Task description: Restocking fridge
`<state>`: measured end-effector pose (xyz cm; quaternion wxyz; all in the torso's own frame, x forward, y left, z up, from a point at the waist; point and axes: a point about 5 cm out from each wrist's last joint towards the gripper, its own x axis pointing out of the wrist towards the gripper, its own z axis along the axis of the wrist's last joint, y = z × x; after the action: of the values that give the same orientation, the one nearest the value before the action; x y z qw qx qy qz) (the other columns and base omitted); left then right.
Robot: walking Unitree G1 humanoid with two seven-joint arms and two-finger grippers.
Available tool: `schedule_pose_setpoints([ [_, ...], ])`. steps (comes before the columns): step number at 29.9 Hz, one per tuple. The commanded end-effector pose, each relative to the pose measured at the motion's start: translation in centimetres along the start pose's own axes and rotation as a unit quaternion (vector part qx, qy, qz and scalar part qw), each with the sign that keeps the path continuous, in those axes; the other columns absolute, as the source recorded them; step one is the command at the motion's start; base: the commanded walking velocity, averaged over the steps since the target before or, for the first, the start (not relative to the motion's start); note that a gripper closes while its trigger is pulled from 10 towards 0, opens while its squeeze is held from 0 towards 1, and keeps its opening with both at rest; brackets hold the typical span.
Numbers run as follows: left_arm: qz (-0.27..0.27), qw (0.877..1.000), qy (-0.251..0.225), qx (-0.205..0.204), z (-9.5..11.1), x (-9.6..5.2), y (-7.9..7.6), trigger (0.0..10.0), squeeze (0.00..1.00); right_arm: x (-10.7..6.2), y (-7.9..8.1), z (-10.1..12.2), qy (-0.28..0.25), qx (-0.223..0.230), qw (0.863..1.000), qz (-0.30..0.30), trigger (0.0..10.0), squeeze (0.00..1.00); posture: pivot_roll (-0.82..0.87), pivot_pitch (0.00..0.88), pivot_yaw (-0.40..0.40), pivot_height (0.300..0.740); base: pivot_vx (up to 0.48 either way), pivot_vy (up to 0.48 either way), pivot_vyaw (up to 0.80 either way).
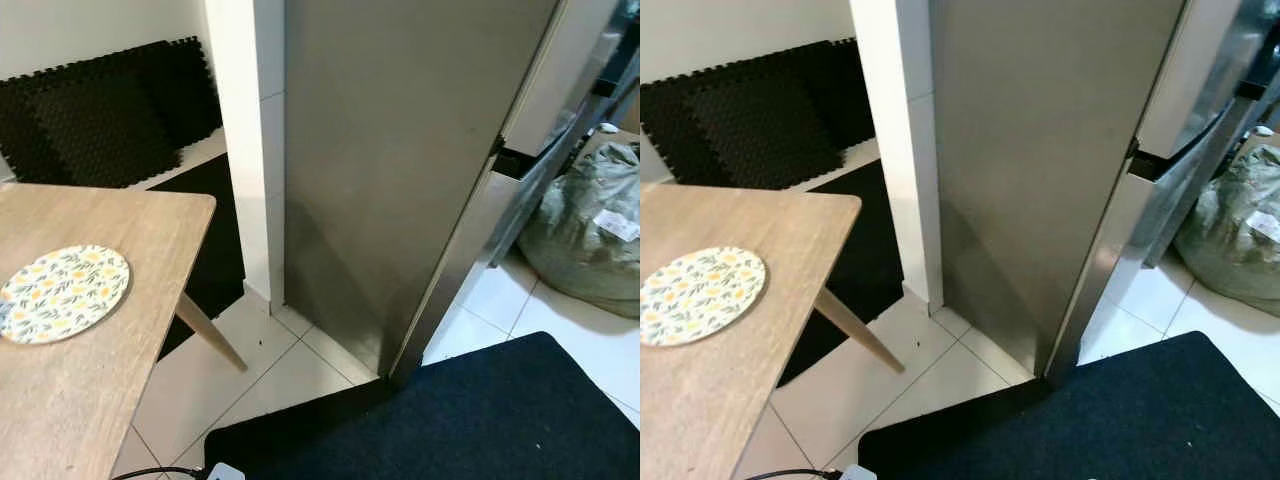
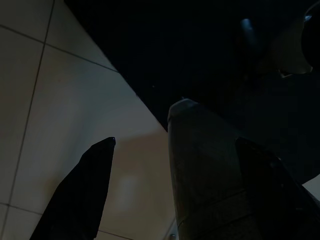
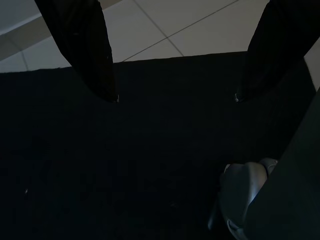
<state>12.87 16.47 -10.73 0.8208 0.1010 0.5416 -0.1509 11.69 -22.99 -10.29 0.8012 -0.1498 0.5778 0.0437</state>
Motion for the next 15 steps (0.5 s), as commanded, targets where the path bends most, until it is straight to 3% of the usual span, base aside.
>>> schedule_pose_setpoints([
  [1,-0.010,1.000,0.028,-0.007,-1.46,-0.12,-0.42,10.0,0.00,-0.02,0.02,-0.30,0.003,-0.001,1.000,0.001,10.0,0.00,-0.03,0.061,0.004,0.740,0.000,-0.450,0.00],
  [15,0.014,0.999,0.029,-0.011,-1.47,-0.14,-0.13,10.0,0.00,-0.04,0.15,-0.58,0.006,0.000,1.000,0.002,10.0,0.00,-0.03,0.064,0.004,0.740,0.000,-0.032,0.00],
])
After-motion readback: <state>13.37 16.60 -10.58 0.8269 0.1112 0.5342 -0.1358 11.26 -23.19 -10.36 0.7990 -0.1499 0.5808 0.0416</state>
